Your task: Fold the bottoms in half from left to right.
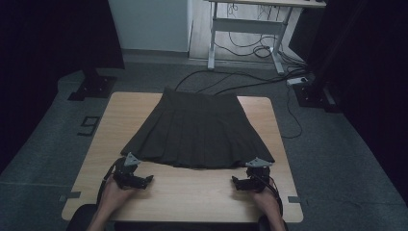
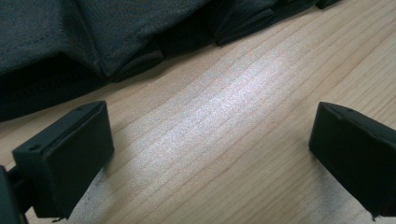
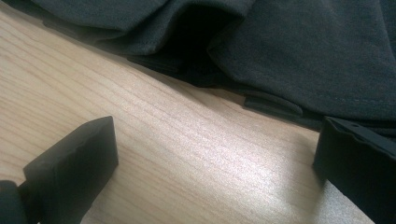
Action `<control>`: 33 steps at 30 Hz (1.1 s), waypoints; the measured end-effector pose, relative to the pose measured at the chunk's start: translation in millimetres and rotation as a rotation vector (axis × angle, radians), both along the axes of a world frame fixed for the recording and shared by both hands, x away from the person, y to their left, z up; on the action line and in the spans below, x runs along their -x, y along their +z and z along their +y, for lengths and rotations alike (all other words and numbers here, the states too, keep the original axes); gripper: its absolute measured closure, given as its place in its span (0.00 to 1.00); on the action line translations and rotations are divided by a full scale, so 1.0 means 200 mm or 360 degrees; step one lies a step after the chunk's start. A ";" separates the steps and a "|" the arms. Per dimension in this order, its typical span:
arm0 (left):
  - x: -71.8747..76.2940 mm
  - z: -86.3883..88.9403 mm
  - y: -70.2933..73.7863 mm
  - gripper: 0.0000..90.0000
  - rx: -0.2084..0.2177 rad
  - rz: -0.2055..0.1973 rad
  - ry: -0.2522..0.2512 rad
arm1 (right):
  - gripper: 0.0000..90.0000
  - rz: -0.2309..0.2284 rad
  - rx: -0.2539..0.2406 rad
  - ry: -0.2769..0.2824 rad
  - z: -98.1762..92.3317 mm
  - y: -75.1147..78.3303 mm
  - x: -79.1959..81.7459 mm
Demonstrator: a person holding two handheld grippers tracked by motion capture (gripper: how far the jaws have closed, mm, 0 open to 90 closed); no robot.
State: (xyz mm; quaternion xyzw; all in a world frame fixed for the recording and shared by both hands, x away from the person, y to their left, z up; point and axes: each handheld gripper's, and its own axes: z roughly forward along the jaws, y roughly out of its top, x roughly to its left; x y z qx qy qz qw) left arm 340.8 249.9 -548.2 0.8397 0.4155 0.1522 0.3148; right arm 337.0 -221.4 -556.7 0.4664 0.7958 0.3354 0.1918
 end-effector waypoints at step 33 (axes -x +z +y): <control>-0.05 0.11 0.23 0.17 0.0095 -0.0158 0.0046 | 0.07 0.0038 -0.0043 0.0040 0.00 0.13 0.00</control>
